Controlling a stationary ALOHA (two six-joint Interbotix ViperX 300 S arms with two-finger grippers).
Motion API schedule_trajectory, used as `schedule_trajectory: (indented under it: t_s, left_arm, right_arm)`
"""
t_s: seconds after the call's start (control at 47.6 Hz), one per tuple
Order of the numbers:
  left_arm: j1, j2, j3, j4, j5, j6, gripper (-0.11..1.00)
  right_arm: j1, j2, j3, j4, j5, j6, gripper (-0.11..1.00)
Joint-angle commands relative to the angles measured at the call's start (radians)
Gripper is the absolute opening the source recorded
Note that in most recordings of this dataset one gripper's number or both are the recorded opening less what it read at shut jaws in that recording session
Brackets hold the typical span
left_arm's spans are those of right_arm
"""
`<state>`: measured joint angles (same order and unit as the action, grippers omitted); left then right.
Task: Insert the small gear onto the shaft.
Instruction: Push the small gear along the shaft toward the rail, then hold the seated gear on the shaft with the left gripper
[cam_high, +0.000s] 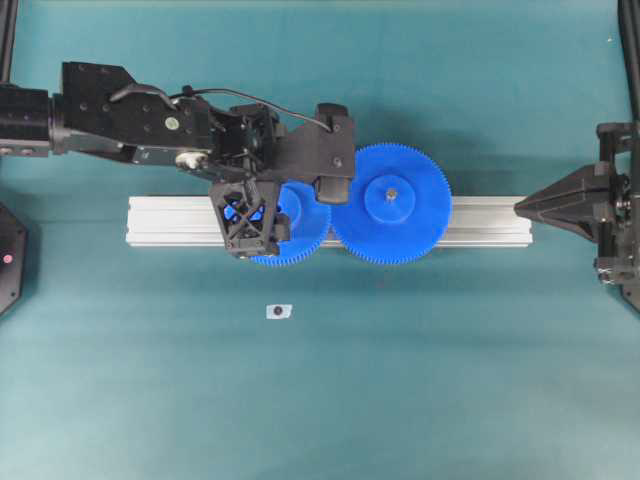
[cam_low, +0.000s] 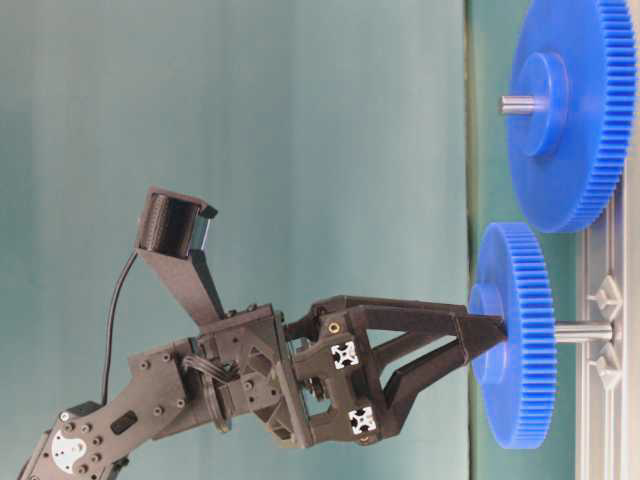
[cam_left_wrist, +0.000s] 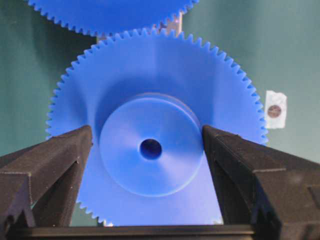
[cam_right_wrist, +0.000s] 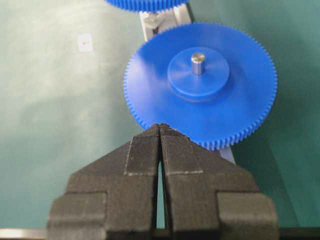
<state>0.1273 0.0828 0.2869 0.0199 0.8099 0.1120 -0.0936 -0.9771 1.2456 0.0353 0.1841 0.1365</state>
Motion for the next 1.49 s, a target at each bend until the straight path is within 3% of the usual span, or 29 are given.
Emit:
schedule_trajectory:
  t_s: [0.0, 1.469]
  left_arm:
    - [-0.009, -0.008, -0.008, 0.006, -0.005, -0.002, 0.81]
    - [-0.032, 0.000, -0.037, 0.006, 0.002, -0.005, 0.81]
  right_arm:
    - [-0.003, 0.005, -0.026, 0.002, -0.005, 0.009, 0.02]
    - [-0.003, 0.006, -0.021, 0.002, -0.005, 0.009, 0.02]
